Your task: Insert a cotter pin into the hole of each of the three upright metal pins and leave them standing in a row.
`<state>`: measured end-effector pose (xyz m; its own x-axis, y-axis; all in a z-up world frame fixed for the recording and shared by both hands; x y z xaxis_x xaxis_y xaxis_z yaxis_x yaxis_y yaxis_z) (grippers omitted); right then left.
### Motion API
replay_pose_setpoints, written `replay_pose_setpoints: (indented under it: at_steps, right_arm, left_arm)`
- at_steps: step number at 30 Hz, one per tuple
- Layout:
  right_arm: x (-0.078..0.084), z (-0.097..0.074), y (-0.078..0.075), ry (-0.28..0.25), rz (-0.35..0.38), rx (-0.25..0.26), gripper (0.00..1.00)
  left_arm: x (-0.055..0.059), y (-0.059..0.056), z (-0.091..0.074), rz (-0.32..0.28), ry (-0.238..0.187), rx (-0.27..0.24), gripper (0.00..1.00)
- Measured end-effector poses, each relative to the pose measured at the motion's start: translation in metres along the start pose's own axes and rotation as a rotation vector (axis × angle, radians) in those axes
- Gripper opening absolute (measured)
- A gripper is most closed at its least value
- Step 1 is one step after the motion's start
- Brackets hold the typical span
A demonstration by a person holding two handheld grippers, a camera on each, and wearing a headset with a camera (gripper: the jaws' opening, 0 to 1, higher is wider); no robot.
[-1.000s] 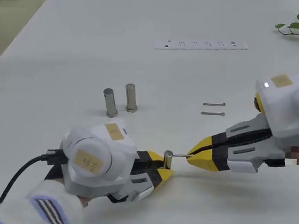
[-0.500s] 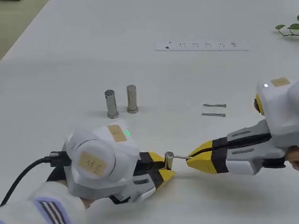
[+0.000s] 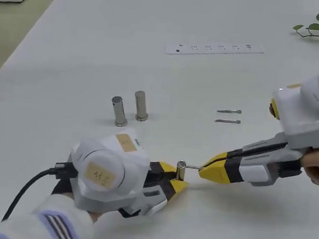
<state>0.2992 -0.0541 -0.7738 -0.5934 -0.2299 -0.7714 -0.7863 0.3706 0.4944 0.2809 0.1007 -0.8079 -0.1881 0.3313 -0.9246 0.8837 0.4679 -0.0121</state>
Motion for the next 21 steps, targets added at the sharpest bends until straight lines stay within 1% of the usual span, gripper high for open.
replay_pose_setpoints:
  at_steps: [5, 8, 21]
  right_arm:
    - [0.0004, -0.0010, 0.0008, -0.006, 0.039, 0.003, 0.03]
    - [0.0014, -0.0016, 0.0007, -0.015, 0.050, 0.008, 0.03]
    - [0.0032, -0.0042, 0.0035, -0.042, 0.048, -0.004, 0.03]
  left_arm:
    - [-0.0001, -0.0007, 0.0001, 0.000, 0.000, -0.007, 0.07]
    - [-0.0001, -0.0006, 0.0003, -0.004, 0.001, -0.008, 0.07]
    - [0.0002, -0.0016, -0.0007, -0.007, 0.008, -0.006, 0.07]
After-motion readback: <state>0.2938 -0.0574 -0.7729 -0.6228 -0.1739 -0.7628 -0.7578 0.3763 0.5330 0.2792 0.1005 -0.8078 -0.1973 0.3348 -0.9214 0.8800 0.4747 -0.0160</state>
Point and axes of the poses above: the centre of the closed fingertips' face, and the gripper's own axes: z roughly forward along the fingers, y roughly to its left, x roughly out of its underside, the point moved 9 cm from there along -z, roughly backward along the fingers, and after that the axes turned 9 degrees about -y, right-handed, at the moved point
